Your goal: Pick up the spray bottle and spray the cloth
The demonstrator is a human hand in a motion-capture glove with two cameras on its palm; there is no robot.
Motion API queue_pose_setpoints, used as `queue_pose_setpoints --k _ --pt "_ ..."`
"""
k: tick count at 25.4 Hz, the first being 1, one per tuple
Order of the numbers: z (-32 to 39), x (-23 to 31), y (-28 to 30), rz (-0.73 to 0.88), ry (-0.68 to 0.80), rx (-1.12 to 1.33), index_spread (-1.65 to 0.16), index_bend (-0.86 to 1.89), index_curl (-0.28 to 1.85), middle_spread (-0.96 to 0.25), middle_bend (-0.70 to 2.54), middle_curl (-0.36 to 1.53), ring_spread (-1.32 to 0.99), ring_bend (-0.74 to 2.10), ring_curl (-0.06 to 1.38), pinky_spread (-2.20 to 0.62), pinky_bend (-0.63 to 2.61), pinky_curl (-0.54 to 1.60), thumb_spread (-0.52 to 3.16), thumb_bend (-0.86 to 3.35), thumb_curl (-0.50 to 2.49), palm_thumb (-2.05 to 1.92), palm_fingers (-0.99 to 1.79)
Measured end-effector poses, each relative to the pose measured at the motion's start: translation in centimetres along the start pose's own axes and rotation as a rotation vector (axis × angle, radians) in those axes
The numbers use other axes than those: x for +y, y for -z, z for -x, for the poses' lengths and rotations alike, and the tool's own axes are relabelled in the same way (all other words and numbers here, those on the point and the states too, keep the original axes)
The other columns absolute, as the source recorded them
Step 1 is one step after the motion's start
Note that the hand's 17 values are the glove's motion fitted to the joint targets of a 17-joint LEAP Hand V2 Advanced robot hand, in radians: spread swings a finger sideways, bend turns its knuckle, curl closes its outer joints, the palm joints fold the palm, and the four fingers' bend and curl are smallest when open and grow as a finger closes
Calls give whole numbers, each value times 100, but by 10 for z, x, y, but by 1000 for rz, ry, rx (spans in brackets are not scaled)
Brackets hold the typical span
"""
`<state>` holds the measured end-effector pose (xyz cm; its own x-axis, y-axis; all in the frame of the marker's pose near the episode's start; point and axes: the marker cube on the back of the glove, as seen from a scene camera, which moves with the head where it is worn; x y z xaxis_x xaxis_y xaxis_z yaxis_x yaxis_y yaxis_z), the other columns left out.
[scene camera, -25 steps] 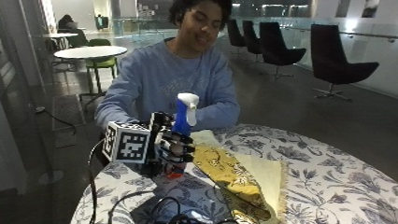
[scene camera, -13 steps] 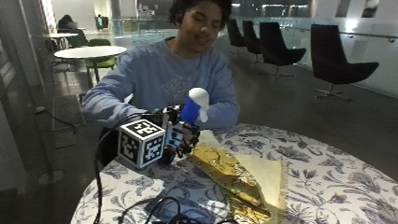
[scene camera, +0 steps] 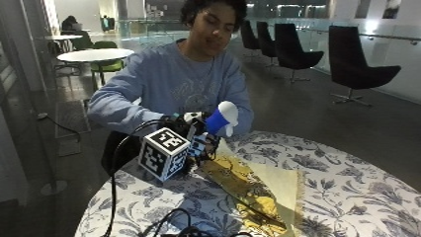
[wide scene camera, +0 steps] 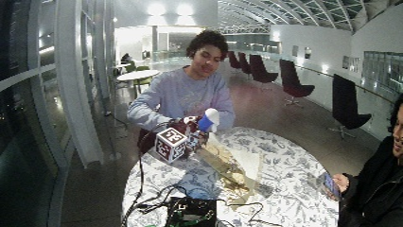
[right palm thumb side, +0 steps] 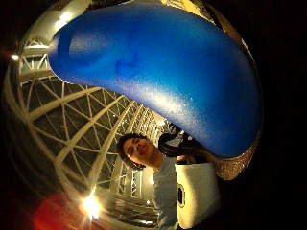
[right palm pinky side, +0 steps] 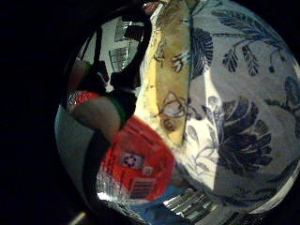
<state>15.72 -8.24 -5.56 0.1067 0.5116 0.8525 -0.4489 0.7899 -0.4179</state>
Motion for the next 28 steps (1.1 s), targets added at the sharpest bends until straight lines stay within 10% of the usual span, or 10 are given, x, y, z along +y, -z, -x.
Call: queue_pose_setpoints --k 28 --pt "-15 -4 -16 63 -164 6 -21 12 32 -5 30 49 -4 47 42 28 20 35 86 -3 58 85 108"
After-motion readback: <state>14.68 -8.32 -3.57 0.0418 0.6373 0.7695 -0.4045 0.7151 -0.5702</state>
